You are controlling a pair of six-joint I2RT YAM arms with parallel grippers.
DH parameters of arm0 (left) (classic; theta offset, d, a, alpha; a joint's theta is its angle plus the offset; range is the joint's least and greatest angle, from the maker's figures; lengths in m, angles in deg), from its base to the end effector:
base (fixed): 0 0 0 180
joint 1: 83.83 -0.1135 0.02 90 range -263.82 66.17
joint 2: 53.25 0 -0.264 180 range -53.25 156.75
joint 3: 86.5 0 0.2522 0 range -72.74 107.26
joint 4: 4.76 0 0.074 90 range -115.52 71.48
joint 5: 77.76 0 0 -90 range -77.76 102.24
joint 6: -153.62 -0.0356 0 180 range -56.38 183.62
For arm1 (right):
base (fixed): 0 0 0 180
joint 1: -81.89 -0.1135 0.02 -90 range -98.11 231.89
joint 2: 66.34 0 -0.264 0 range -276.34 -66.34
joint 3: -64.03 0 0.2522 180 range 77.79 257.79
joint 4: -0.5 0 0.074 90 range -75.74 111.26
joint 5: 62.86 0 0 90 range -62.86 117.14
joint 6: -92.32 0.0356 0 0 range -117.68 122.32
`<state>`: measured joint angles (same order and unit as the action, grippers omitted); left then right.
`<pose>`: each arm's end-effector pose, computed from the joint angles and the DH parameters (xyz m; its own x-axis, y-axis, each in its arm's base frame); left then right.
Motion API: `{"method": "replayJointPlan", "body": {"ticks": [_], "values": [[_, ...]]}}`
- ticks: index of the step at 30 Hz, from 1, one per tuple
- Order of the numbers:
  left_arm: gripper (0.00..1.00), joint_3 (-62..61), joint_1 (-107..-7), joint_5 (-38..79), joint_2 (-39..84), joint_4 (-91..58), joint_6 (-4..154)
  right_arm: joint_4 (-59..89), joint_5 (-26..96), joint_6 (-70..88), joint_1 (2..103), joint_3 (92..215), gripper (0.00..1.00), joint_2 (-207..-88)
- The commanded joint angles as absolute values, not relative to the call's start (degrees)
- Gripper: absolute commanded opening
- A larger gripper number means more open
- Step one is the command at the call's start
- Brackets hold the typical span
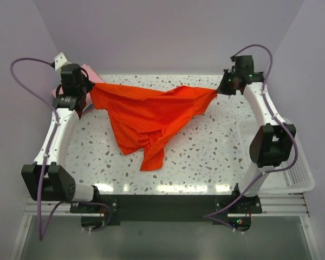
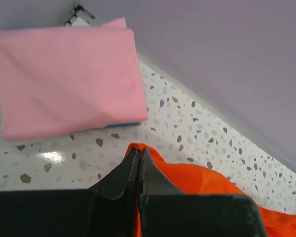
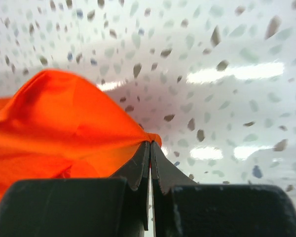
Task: Fold and stack the t-shirts
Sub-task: Flatten the tshirt out
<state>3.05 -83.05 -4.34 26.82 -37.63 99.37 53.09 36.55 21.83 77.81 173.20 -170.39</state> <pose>0.3226 0.0058 0.3722 -0.1768 -0.5576 -0.8111 -0.4339 0.7838 -0.4443 0.4076 0.0349 0.3117 -0.7531 0.2766 -0.5969 0.0754 0.9376 0.3393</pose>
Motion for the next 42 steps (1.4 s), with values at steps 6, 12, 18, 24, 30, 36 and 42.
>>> {"method": "replayJointPlan", "body": {"ticks": [6,12,18,24,30,36,42], "values": [[0.00,10.0,-86.0,-6.5,19.4,-37.7,92.9,61.8,33.9,20.5,80.0,191.9,0.00,-167.3],[0.00,14.6,-86.1,-5.5,17.5,-39.3,92.6,63.4,33.8,20.5,80.0,198.4,0.00,-166.7],[0.00,19.2,-86.1,-6.4,13.9,-39.2,91.7,60.7,34.0,21.7,80.0,198.4,0.00,-159.3],[0.00,26.0,-86.1,-5.0,11.8,-38.4,89.2,54.5,35.8,24.6,80.1,192.1,0.00,-149.9],[0.00,32.3,-86.1,-3.2,10.8,-40.0,87.0,54.2,34.9,25.5,80.0,194.1,0.00,-146.6],[0.00,38.1,-86.1,-3.4,8.5,-41.1,81.7,53.5,36.5,28.4,80.1,192.3,0.00,-142.5],[0.00,47.0,-86.1,0.7,10.7,-43.2,78.3,52.5,39.0,32.1,78.7,186.4,0.00,-137.4]]}}
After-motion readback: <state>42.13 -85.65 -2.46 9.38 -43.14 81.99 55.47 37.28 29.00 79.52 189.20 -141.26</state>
